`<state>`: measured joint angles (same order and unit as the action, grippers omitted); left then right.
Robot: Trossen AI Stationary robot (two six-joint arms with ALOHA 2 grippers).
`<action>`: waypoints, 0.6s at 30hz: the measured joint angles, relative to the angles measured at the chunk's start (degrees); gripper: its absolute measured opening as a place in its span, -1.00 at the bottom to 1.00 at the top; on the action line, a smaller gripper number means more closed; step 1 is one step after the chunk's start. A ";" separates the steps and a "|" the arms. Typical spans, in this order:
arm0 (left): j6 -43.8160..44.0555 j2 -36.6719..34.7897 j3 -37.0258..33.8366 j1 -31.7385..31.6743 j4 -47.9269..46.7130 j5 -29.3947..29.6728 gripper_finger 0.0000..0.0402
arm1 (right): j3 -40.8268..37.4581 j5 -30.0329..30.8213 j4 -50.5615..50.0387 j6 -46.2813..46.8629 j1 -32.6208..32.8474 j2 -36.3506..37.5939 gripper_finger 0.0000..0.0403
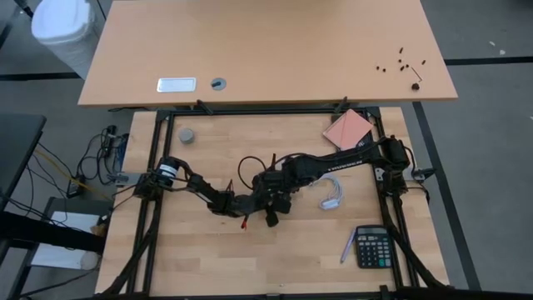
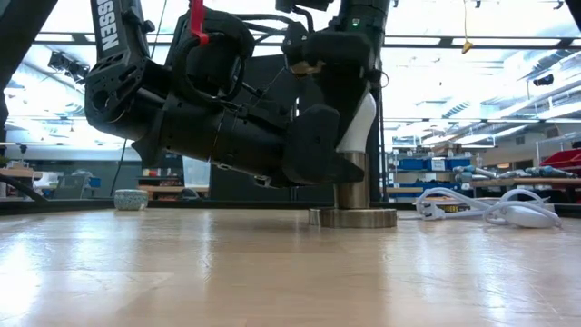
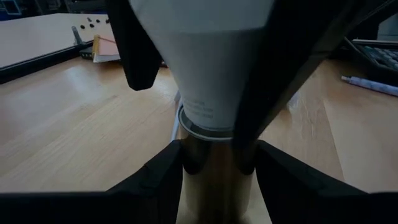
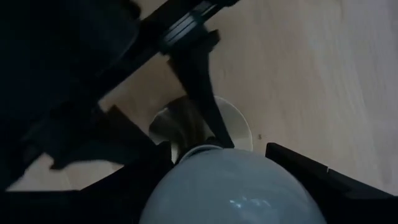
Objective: Screw lightbulb
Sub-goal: Insert the white lightbulb into the golden lamp
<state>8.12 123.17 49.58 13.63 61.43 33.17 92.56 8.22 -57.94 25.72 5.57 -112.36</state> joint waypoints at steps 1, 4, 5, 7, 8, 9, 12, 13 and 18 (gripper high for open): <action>0.05 0.00 0.00 0.02 0.00 0.00 -0.08 | -0.01 0.04 0.17 1.51 -0.03 0.00 0.33; 0.46 -0.02 -0.02 0.04 -0.04 0.00 -0.08 | -0.03 0.05 0.82 5.77 -0.03 0.00 0.36; 0.68 -0.02 0.00 0.04 -0.06 -0.02 -0.08 | -0.03 0.01 1.02 6.96 -0.03 0.00 0.37; 0.92 -0.02 0.00 0.04 -0.09 -0.07 -0.08 | -0.03 -0.03 1.06 8.85 -0.03 0.00 0.38; 0.94 -0.02 0.00 0.04 -0.09 -0.07 -0.08 | -0.03 -0.09 1.06 9.24 -0.03 0.00 0.38; 0.94 -0.02 0.00 0.04 -0.09 -0.07 -0.08 | -0.03 -0.12 1.06 9.22 -0.03 0.00 0.38; 0.97 -0.02 0.00 0.04 -0.09 -0.06 -0.08 | -0.03 -0.16 1.05 7.32 -0.03 0.00 0.37; 1.00 -0.02 0.00 0.04 -0.09 -0.06 -0.08 | -0.03 -0.16 1.16 6.54 -0.05 0.00 0.37; 0.81 -0.02 0.00 0.06 -0.09 -0.32 -0.08 | -0.03 0.80 1.49 2.63 -0.05 0.17 0.44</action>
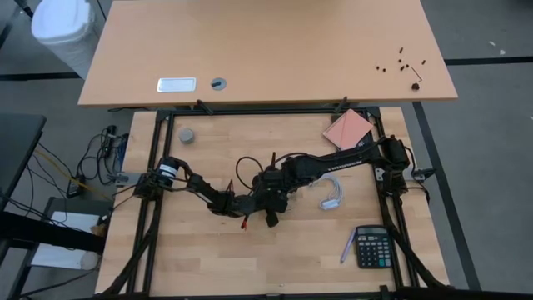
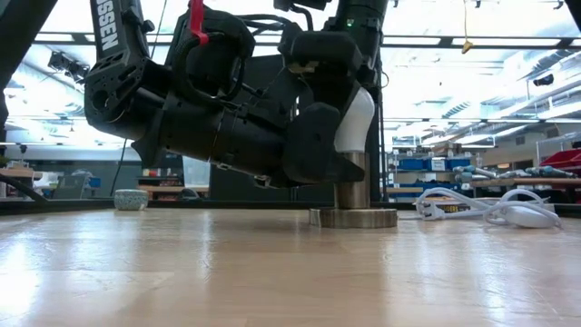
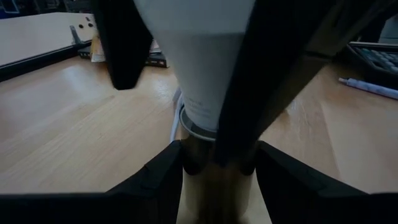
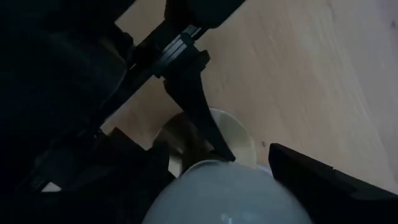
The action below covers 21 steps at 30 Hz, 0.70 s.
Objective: Screw lightbulb
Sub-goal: Insert the white lightbulb into the golden lamp
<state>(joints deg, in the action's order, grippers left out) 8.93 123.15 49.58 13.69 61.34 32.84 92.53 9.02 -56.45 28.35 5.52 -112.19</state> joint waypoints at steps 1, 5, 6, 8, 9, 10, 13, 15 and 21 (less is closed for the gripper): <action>0.00 0.00 0.02 0.00 0.00 -0.16 -0.08 | 0.00 0.00 0.30 -0.61 -0.01 0.09 0.46; -0.03 -0.02 0.02 0.01 -0.07 -0.38 -0.08 | 0.02 -0.44 0.53 -2.44 -0.02 0.82 0.59; -0.05 -0.02 0.02 0.02 -0.07 -0.38 -0.08 | 0.02 -0.95 0.42 -2.61 -0.02 0.88 0.63; -0.05 -0.02 0.02 0.02 -0.12 -0.36 -0.08 | 0.02 -1.79 0.65 -2.94 -0.04 0.94 0.70; -0.05 -0.02 0.02 0.02 -0.13 -0.35 -0.08 | 0.02 -2.28 0.92 -3.23 -0.07 0.99 0.74; -0.04 -0.02 0.02 0.02 -0.17 -0.35 -0.08 | 0.02 -2.66 1.14 -3.46 -0.07 1.21 0.77; -0.07 -0.04 0.03 0.00 -0.24 -0.31 -0.08 | 0.02 -3.16 1.79 -4.45 -0.07 2.04 0.83; 0.02 -0.04 0.04 0.00 -0.37 -0.31 -0.08 | 0.02 -3.21 2.02 -4.89 -0.01 2.75 0.85; 0.07 -0.06 0.07 0.00 -0.55 0.02 -0.08 | 0.02 -3.19 2.44 -7.32 0.51 6.63 0.86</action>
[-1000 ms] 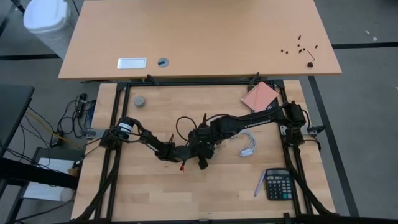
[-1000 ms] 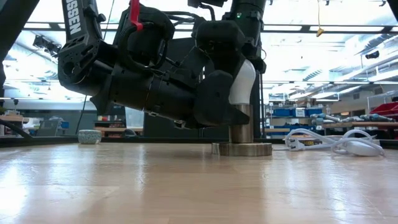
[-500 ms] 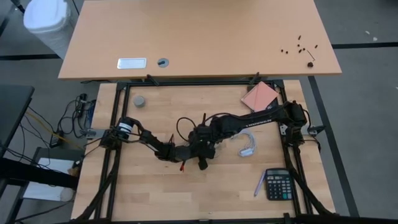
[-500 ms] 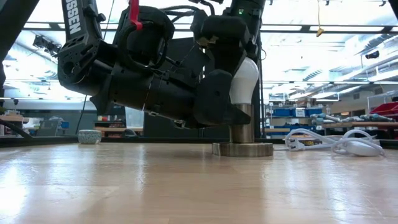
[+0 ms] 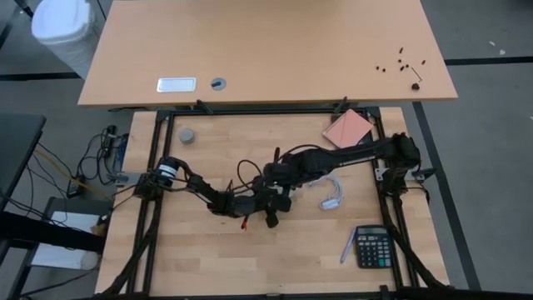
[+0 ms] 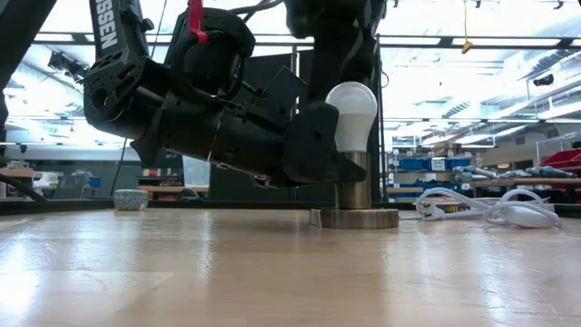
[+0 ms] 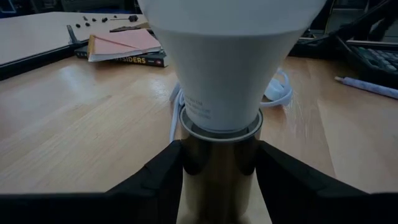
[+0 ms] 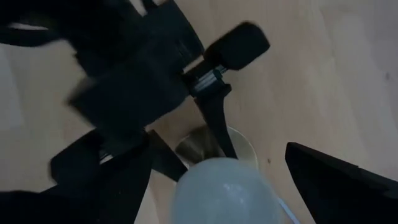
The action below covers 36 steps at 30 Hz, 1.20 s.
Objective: Screw lightbulb
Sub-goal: Insert the white lightbulb into the golden lamp
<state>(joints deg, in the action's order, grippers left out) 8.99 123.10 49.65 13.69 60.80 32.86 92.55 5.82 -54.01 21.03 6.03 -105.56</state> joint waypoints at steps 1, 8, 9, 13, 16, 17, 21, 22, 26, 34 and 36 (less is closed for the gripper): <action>0.00 -0.01 0.00 0.00 0.00 0.00 -0.08 | 0.00 0.11 -0.01 -0.35 0.12 0.72 0.86; 0.03 -0.01 0.00 0.00 -0.21 0.00 -0.08 | 0.02 0.77 -2.40 -4.72 1.46 5.81 0.85; 0.04 -0.01 0.00 0.00 -0.22 0.00 -0.08 | 0.02 1.06 -2.98 -5.72 1.93 6.23 0.85; 0.04 -0.02 0.00 0.00 -0.36 0.00 -0.08 | 0.02 4.12 -7.18 -9.18 4.41 6.79 0.85; 0.04 -0.03 0.00 0.00 -0.42 -0.02 -0.08 | -1.60 7.52 -8.04 -10.29 6.09 6.87 0.85; 0.04 -0.03 0.00 0.00 -0.44 -0.02 -0.08 | -2.58 7.94 -7.82 -10.42 6.49 6.88 0.85; 0.04 -0.03 0.00 0.00 -0.55 -0.23 -0.08 | -7.48 8.17 -3.42 -10.42 7.38 7.81 0.84; 0.04 -0.03 0.00 0.00 -0.58 -0.27 -0.08 | -9.08 8.17 -1.83 -10.42 7.40 8.58 0.84; -0.03 -0.03 0.00 0.19 -0.61 -0.39 -0.08 | -16.26 8.38 5.13 -10.21 7.00 13.64 0.80; -0.91 -0.03 -0.02 0.24 -0.55 -0.68 -0.08 | -35.12 9.34 23.32 -10.65 5.41 24.57 0.76; -1.25 -0.03 -0.02 0.24 -0.49 -1.34 -0.08 | -39.82 8.71 29.59 -11.13 5.21 25.84 0.76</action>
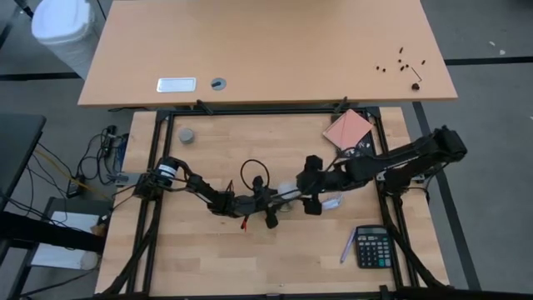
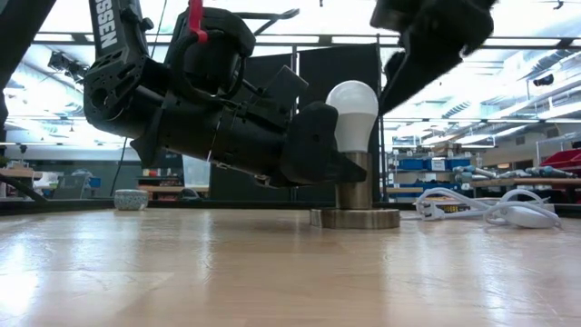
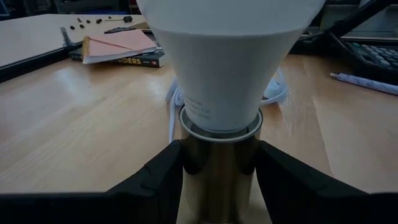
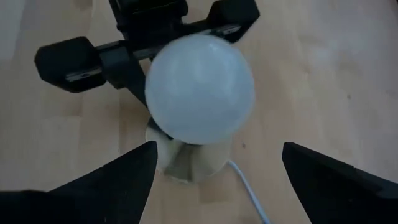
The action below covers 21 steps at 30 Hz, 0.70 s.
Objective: Screw lightbulb
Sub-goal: Insert the white lightbulb into the golden lamp
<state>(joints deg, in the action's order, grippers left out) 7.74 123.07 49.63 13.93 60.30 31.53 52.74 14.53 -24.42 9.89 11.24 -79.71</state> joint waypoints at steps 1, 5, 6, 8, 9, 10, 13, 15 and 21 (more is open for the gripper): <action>-0.16 0.00 0.00 0.00 0.01 -0.37 -0.08 | -1.98 -0.92 3.18 -0.72 -0.02 0.27 0.76; -1.54 0.00 0.00 0.00 0.11 -2.07 -0.08 | -8.19 -4.28 16.01 -3.54 -0.02 0.17 0.76; -1.76 0.00 0.00 0.00 0.12 -2.45 -0.08 | -9.23 -4.47 18.40 -3.95 -0.03 0.12 0.76; -2.74 0.00 0.00 0.01 0.14 -3.22 -0.08 | -11.07 -4.54 22.40 -4.46 -0.23 0.12 0.76; -2.88 0.00 0.00 0.02 0.17 -3.66 -0.08 | -11.75 -4.57 24.25 -4.53 -0.31 0.12 0.76; -2.95 0.00 0.00 0.02 0.19 -3.97 -0.08 | -12.26 -4.64 26.43 -4.53 -0.41 0.10 0.76; -3.92 0.00 0.00 0.04 0.26 -4.45 -0.08 | -13.59 -5.36 32.42 -4.53 -0.38 -0.56 0.76; -4.33 0.00 -0.02 0.05 0.38 -4.86 -0.08 | -14.84 -5.73 34.47 -4.55 -0.23 -1.05 0.76; -4.50 0.09 -0.04 0.23 1.17 -5.48 -0.08 | -15.31 -5.76 43.71 -4.44 0.57 -7.28 0.76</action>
<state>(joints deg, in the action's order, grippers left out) 3.24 123.15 49.58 14.16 61.47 26.04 37.43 8.78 19.29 5.46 11.81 -86.99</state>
